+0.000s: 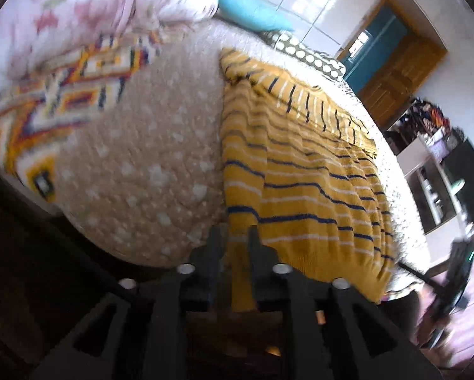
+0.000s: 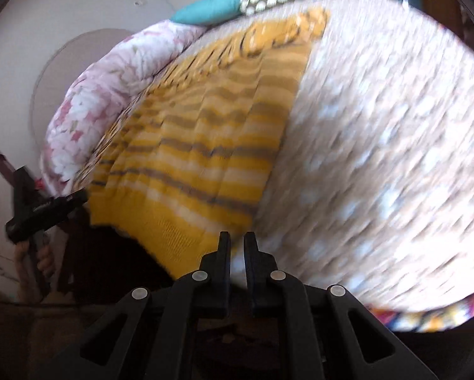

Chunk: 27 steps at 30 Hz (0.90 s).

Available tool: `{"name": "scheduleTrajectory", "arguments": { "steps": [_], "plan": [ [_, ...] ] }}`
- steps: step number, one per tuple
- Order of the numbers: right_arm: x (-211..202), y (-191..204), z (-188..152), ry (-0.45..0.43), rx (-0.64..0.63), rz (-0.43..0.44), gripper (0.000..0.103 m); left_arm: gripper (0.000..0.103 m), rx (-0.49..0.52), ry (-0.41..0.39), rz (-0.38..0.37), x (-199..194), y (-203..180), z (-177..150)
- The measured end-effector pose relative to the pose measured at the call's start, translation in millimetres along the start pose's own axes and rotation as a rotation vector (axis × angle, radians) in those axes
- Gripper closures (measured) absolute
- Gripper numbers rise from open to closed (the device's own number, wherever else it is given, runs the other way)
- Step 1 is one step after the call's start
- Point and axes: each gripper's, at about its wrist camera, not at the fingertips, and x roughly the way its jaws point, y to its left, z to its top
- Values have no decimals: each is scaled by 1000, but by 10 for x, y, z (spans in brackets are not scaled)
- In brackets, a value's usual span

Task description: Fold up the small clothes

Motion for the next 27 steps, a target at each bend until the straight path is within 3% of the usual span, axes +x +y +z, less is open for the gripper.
{"name": "scheduleTrajectory", "arguments": {
  "steps": [2, 4, 8, 11, 14, 19, 20, 21, 22, 23, 24, 26, 27],
  "plan": [
    [-66, -108, 217, -40, 0, -46, 86, 55, 47, -60, 19, -137, -71, 62],
    [-73, -192, 501, -89, 3, -75, 77, 47, 95, -110, 24, -200, -187, 168],
    [22, -211, 1059, -143, -22, -109, 73, 27, 155, -178, 33, -62, -465, 496],
    [198, -87, 1554, -173, -63, -133, 55, 25, 173, -199, -29, 242, -676, 745],
    [388, 33, 1947, -208, -81, -202, 53, 25, 178, -202, -42, 686, -838, 994],
    [881, 31, 2380, -150, -71, -318, 53, 25, 183, -141, 78, 1388, -873, 1200],
    [1016, 0, 2418, -105, -75, -320, 59, 25, 177, -123, 94, 1474, -844, 1199],
    [1094, -12, 2431, -80, -82, -329, 79, 25, 167, -101, 110, 1551, -787, 1188],
    [1192, -57, 2434, -49, -91, -356, 88, 25, 153, -87, 112, 1603, -717, 1173],
    [1278, -130, 2429, -19, -93, -401, 88, 25, 135, -77, 103, 1637, -647, 1152],
    [1320, -199, 2403, -4, -87, -429, 95, 25, 116, -73, 89, 1646, -587, 1143],
    [1261, -355, 2406, -14, -48, -435, 100, 25, 76, -78, 49, 1640, -492, 1152],
    [1197, -375, 2403, -27, -33, -512, 101, 24, 72, -82, 40, 1637, -473, 1146]
  ]
}}
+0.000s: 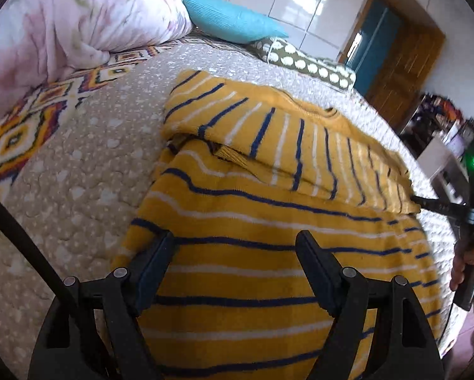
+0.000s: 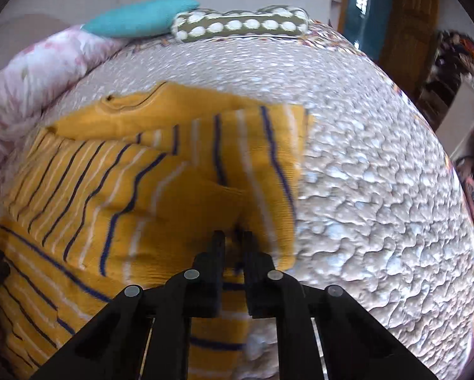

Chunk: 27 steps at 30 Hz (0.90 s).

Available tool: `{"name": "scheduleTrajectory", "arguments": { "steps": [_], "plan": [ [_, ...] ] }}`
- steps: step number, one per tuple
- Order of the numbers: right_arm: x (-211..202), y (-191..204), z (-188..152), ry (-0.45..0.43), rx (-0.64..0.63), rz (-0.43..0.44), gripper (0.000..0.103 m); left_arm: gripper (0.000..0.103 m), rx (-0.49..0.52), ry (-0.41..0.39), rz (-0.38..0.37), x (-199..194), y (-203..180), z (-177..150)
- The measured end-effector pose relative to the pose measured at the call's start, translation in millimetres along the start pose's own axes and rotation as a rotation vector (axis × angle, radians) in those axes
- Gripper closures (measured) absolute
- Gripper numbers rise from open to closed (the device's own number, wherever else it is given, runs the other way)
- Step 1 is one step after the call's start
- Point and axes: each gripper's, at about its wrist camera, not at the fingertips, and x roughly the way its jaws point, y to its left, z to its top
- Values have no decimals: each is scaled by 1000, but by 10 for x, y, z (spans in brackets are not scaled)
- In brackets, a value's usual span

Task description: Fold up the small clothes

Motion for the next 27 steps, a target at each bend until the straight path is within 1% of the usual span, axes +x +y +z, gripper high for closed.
{"name": "scheduleTrajectory", "arguments": {
  "steps": [1, 2, 3, 4, 6, 7, 8, 9, 10, 12, 13, 14, 15, 16, 17, 18, 19, 20, 21, 22, 23, 24, 26, 27],
  "plan": [
    [-81, -26, 19, -25, 2, -92, 100, 23, 7, -1, 1, 6, -10, -13],
    [-169, -41, 30, -54, 5, -123, 99, 22, 21, -1, 9, 13, -35, -25],
    [-262, -49, 40, -84, 18, -100, 98, 21, 34, -1, 19, 16, -62, -36],
    [-337, -36, 42, -104, 32, -61, 98, 20, 52, 0, 31, 22, -94, -48],
    [-457, 45, 45, -130, 65, 75, 98, 17, 77, 6, 46, 38, -137, -57],
    [-461, 82, 58, -131, 70, 121, 98, 17, 85, 7, 53, 46, -148, -61],
    [-442, 194, 57, -120, 77, 206, 98, 17, 86, 8, 55, 49, -155, -61],
    [-414, 256, 40, -109, 78, 250, 98, 16, 84, 7, 53, 50, -146, -61],
    [-343, 375, 31, -81, 81, 327, 98, 16, 79, 6, 48, 42, -133, -63],
    [-156, 545, -3, -18, 98, 434, 98, 16, 68, 3, 36, 26, -111, -57],
    [-88, 573, -12, 3, 107, 449, 98, 16, 60, 4, 27, 10, -85, -52],
    [-3, 577, -25, 22, 117, 441, 98, 17, 57, 8, 24, -16, -53, -46],
    [86, 533, -58, 39, 139, 414, 98, 17, 59, 10, 34, -48, -23, -43],
    [115, 465, -101, 38, 167, 419, 101, 16, 62, 7, 59, -89, 32, -40],
    [131, 399, -131, 35, 187, 430, 102, 17, 58, 4, 64, -129, 105, -34],
    [101, 322, -156, 29, 208, 425, 102, 18, 47, 3, 66, -156, 164, -22],
    [48, 301, -167, 21, 203, 401, 102, 17, 33, 3, 93, -176, 225, -8],
    [-33, 309, -173, 9, 182, 360, 101, 17, 13, 6, 186, -186, 314, 11],
    [-124, 347, -185, -5, 158, 330, 97, 17, -12, 3, 263, -196, 432, 28],
    [-207, 398, -189, -23, 136, 310, 91, 17, -33, 0, 285, -205, 527, 41],
    [-251, 425, -180, -34, 122, 302, 89, 17, -71, 5, 286, -221, 676, 62],
    [-351, 521, -190, -53, 100, 313, 87, 17, -97, 7, 273, -229, 758, 68],
    [-445, 715, -191, -64, 65, 358, 87, 17, -162, 1, 227, -269, 909, 76],
    [-468, 808, -208, -65, 48, 372, 87, 17, -169, -6, 227, -282, 924, 78]
  ]
}}
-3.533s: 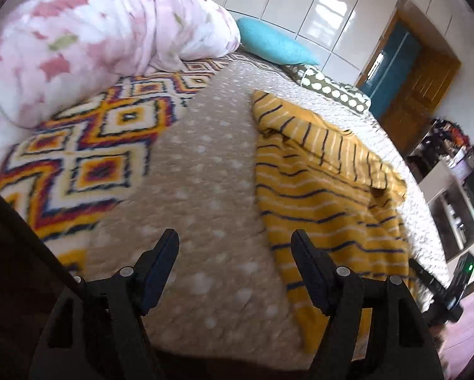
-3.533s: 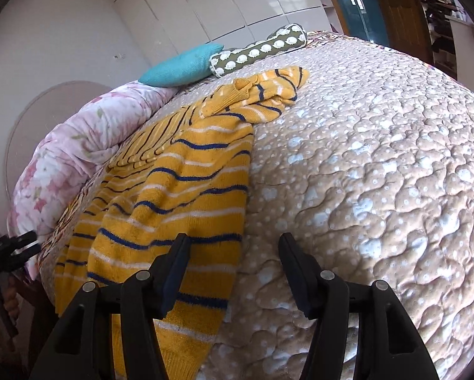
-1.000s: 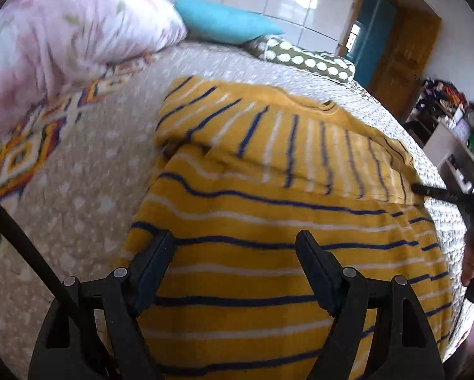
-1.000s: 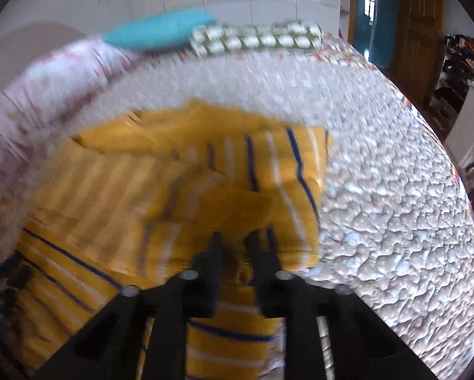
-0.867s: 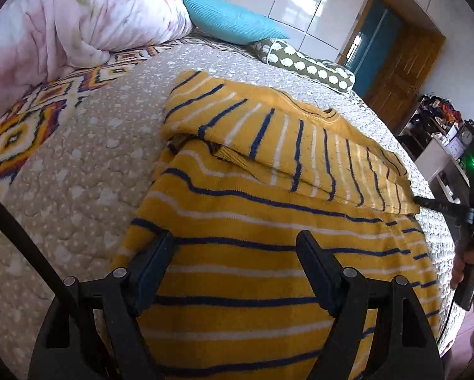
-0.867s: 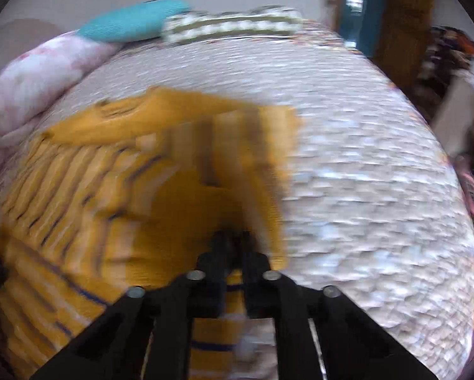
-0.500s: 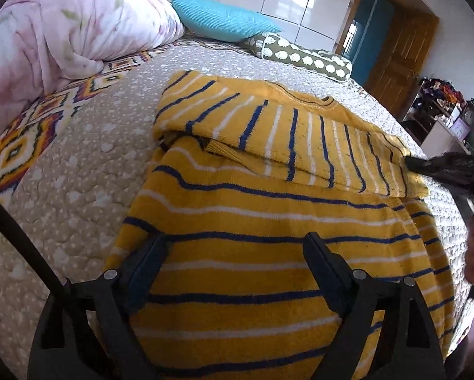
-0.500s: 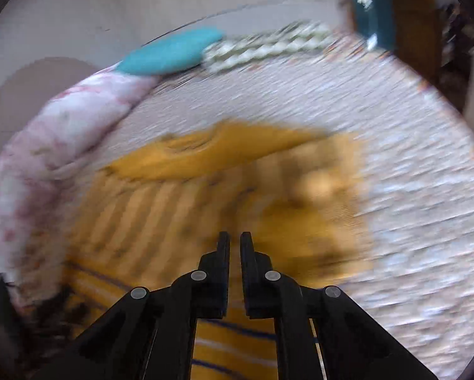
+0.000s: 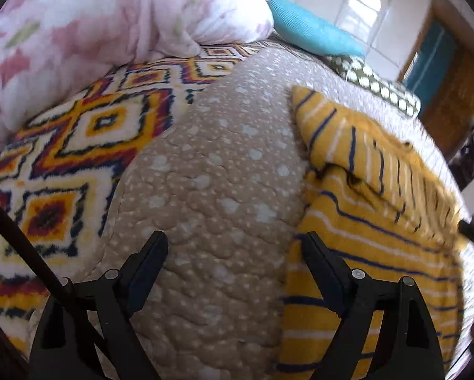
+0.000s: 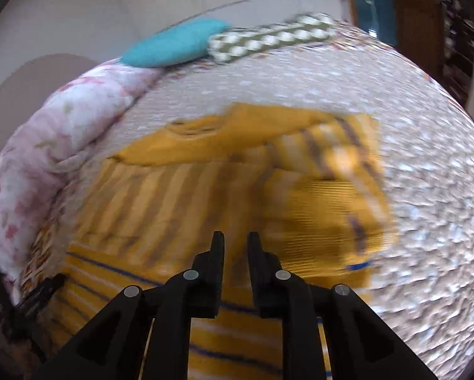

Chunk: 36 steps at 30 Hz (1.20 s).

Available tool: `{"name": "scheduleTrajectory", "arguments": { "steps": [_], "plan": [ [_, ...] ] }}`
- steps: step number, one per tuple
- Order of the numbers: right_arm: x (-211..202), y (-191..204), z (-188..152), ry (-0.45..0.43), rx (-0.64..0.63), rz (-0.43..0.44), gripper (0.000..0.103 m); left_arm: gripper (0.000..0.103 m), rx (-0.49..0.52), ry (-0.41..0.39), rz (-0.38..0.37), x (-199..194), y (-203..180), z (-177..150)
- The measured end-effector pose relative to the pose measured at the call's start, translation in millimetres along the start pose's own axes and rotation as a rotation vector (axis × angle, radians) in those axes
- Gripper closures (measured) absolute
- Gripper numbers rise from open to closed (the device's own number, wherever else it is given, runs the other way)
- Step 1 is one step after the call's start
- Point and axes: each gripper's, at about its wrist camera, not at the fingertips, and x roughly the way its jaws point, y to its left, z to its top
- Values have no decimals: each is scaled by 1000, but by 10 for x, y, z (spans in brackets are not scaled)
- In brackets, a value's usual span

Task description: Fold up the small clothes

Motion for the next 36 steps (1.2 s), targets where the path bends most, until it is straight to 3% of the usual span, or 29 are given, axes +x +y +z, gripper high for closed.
{"name": "scheduleTrajectory", "arguments": {
  "steps": [5, 11, 14, 21, 27, 30, 33, 35, 36],
  "plan": [
    [311, 743, -313, 94, -120, 136, 87, 17, 51, -4, 27, 20, -63, -30],
    [547, 1238, -829, 211, -248, 200, 86, 16, 32, -5, 2, 38, -30, -38],
    [416, 1356, -1081, 193, -318, 201, 74, 14, 48, -8, 8, 51, -44, -38],
    [-51, 1061, -1561, 167, -275, 228, 71, 13, 64, -14, 15, 30, -76, -111],
    [-432, 763, -1860, 177, -248, 237, 71, 13, 66, -3, -15, -193, -79, -389],
    [-617, 627, -1993, 176, -264, 190, 71, 11, 149, -26, -11, -383, -170, -633],
    [-845, 517, -2036, 147, -269, 165, 70, 9, 279, -58, 40, -562, -299, -910],
    [-987, 441, -2036, 109, -264, 128, 60, 9, 292, -58, 30, -675, -308, -1012],
    [-1095, 360, -2039, 76, -256, 102, 54, 9, 274, -37, -12, -734, -282, -1035]
  ]
}}
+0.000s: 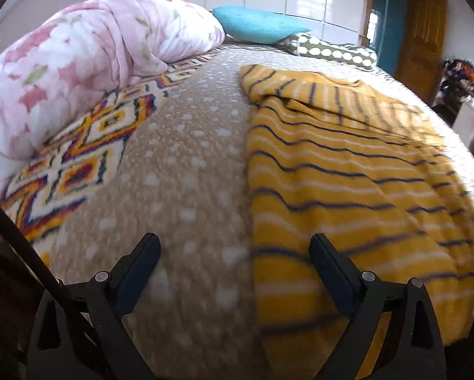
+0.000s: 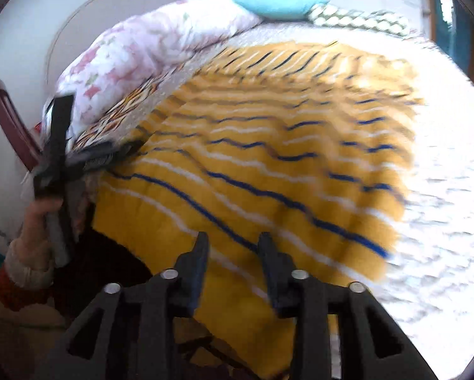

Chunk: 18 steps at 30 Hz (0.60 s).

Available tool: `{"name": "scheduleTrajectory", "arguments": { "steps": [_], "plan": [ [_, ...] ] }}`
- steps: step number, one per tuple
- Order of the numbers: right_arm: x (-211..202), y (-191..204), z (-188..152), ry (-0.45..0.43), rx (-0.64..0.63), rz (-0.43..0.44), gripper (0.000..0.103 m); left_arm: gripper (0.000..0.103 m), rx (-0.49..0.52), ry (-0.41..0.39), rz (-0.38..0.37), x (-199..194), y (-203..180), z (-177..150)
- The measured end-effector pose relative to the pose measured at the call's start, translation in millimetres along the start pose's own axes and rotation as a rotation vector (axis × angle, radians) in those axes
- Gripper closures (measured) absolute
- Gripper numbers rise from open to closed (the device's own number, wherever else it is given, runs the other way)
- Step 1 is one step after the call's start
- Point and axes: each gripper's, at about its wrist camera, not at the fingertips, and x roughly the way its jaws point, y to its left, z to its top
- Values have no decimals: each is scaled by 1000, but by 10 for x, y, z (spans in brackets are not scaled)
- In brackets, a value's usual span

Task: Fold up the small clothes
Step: 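Grasp the sweater hem with the left gripper while the right gripper grasps the hem, fold toward collar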

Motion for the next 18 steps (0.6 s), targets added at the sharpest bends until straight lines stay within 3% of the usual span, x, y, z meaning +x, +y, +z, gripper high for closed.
{"name": "scheduleTrajectory", "arguments": {
  "steps": [2, 8, 11, 13, 15, 18],
  "plan": [
    [-140, -148, -48, -40, 38, -24, 52, 9, -45, 54, -119, -72, 46, -29],
    [-200, -690, -219, -79, 250, -27, 48, 9, -181, 110, -328, -135, 166, -110],
    [-96, -871, -309, -82, 339, 59, 48, 10, -235, 120, -393, -148, 218, -136],
    [-80, -899, -327, -103, 367, 108, 46, 18, -253, 135, -444, -174, 188, -177],
    [-54, -938, -363, -108, 412, 229, 46, 22, -259, 156, -491, -171, 145, -207],
    [85, -908, -452, -81, 469, 398, 46, 22, -251, 165, -491, -180, 75, -291]
  ]
}}
